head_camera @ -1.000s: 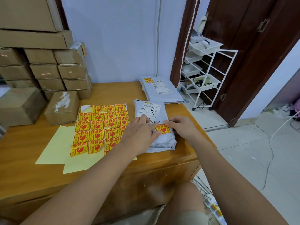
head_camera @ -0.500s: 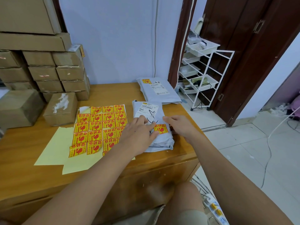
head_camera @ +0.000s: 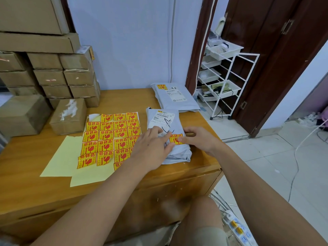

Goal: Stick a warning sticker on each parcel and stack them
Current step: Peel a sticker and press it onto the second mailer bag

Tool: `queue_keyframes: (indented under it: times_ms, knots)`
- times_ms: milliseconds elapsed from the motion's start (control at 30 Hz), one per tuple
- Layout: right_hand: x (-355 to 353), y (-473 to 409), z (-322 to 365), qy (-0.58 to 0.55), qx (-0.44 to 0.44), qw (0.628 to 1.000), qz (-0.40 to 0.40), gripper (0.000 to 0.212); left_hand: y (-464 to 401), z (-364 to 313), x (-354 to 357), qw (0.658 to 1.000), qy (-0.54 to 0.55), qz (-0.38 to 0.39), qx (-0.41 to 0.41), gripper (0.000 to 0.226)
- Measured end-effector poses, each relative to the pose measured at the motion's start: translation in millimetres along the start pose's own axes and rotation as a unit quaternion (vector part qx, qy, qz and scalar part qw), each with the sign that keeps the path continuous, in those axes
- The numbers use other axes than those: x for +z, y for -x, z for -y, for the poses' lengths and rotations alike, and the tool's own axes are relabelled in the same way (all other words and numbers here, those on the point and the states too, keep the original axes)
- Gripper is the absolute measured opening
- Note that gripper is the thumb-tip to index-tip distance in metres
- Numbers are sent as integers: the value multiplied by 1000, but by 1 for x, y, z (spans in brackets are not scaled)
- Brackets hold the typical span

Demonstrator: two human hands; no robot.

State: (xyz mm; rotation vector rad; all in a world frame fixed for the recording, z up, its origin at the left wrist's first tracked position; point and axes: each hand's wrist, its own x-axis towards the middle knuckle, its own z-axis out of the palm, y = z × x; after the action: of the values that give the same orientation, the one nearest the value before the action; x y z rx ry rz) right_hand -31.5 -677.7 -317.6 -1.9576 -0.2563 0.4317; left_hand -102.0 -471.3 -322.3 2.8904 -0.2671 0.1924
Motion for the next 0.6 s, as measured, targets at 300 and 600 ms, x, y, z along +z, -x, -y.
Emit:
queue_keyframes:
  times_ms: [300, 600]
  knots:
    - [-6, 13, -3, -16, -16, 998, 56, 48, 0, 1, 1, 1000, -3, 4, -1, 58]
    - [-4, 19, -3, -57, -16, 996, 61, 49, -1, 8, -1, 1000, -2, 9, -2, 63]
